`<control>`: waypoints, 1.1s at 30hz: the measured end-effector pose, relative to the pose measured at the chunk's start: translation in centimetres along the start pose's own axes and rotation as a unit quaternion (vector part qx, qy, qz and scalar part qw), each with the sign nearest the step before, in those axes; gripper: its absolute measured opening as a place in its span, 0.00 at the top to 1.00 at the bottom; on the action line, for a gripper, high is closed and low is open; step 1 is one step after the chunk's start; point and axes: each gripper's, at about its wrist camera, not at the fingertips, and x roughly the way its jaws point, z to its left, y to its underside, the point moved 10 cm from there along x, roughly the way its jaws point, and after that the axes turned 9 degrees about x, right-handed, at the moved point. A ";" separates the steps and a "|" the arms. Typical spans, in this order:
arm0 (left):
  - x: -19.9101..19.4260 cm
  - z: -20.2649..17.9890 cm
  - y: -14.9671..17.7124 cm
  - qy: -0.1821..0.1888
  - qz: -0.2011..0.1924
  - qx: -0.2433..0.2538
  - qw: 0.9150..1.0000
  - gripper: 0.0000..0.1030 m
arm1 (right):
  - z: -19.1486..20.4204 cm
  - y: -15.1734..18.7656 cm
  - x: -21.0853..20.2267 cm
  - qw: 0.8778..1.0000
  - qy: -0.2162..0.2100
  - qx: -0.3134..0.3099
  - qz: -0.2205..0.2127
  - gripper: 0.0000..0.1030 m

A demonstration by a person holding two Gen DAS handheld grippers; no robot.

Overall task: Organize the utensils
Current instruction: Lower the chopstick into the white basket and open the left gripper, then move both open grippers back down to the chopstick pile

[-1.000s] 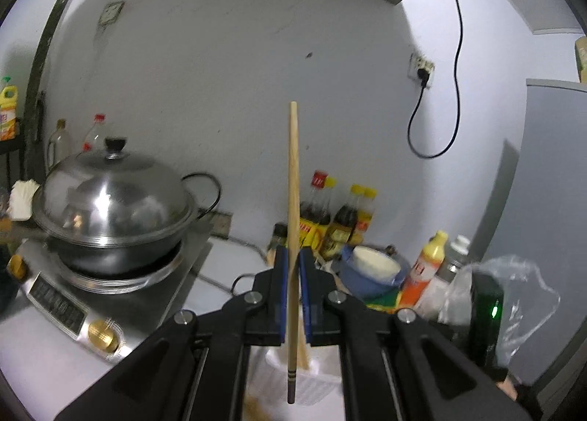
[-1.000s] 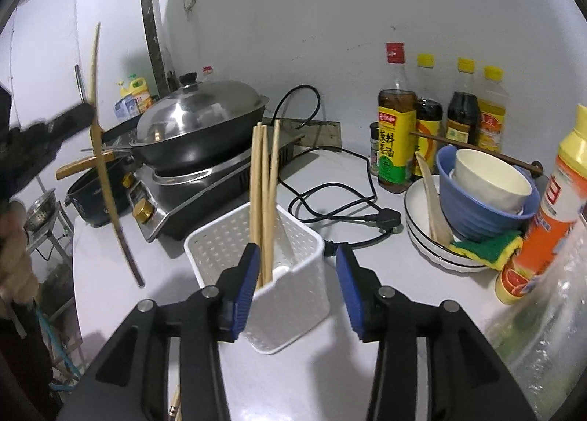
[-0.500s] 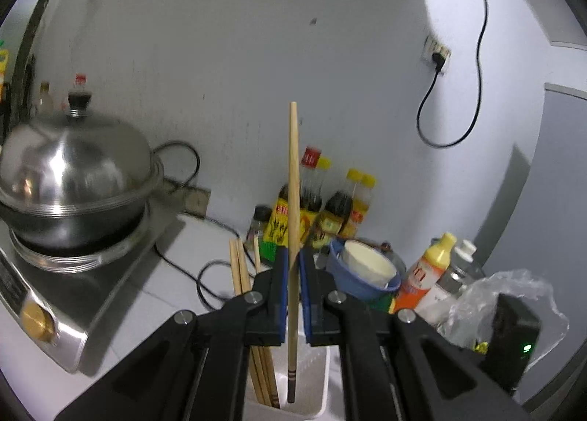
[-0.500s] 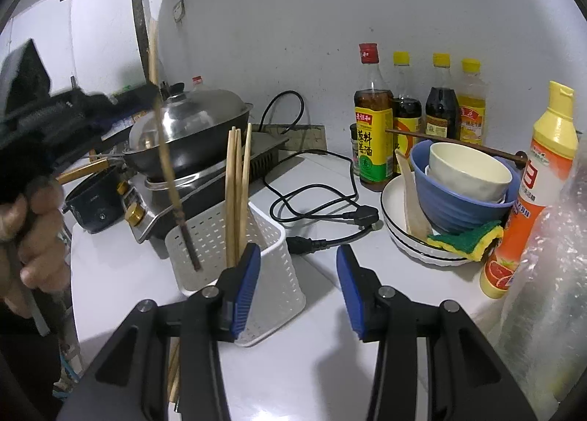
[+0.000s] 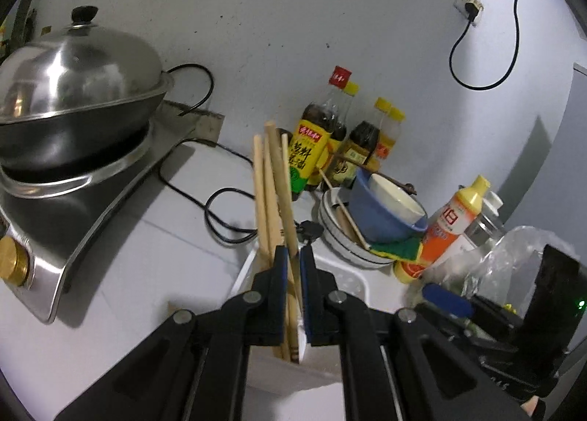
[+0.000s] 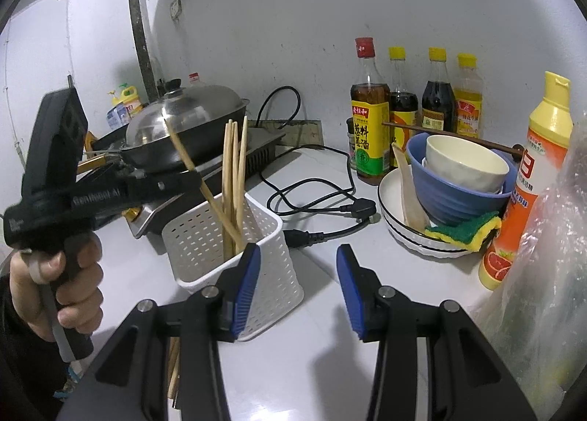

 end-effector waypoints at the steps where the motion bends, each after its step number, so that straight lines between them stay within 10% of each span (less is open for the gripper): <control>1: -0.1 0.1 0.2 -0.002 0.002 0.001 1.000 0.82 | 0.1 0.0 0.0 1.000 0.001 -0.001 0.000 0.60; 3: -0.4 0.3 0.3 -0.001 0.001 -0.001 1.000 0.65 | 0.3 0.1 -0.2 1.000 0.005 -0.002 0.001 0.60; 9: -2.8 1.0 0.3 -0.006 -0.016 -0.005 1.000 0.57 | 1.1 0.6 -0.6 1.000 0.017 -0.009 0.008 0.60; 33: -12.7 3.1 4.4 -0.011 -0.053 -0.013 0.998 0.46 | 8.2 3.6 -5.0 0.998 0.025 -0.061 0.010 0.58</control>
